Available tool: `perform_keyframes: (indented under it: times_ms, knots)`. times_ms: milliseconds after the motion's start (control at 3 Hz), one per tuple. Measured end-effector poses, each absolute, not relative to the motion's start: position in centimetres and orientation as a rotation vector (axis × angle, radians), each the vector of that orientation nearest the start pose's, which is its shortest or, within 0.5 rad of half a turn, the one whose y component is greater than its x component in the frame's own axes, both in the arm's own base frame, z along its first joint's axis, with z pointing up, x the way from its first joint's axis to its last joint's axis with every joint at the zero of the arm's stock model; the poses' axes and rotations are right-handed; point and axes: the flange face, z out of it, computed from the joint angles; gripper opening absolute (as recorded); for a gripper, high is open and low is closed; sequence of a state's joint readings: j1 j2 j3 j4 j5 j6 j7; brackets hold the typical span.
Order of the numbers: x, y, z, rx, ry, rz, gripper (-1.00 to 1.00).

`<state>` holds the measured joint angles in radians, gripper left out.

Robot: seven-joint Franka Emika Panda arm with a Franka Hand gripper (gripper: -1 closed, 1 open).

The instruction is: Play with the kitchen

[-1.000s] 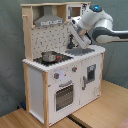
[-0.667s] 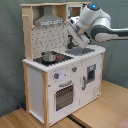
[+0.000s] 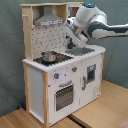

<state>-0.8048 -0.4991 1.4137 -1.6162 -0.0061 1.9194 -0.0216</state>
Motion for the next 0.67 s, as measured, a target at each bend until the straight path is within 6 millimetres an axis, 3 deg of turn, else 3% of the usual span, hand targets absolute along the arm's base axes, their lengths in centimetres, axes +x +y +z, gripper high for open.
perform_keyframes:
  times_ms: [667]
  knots:
    - [39.8,44.6,63.6,-3.153,-1.235,-0.719,1.0]
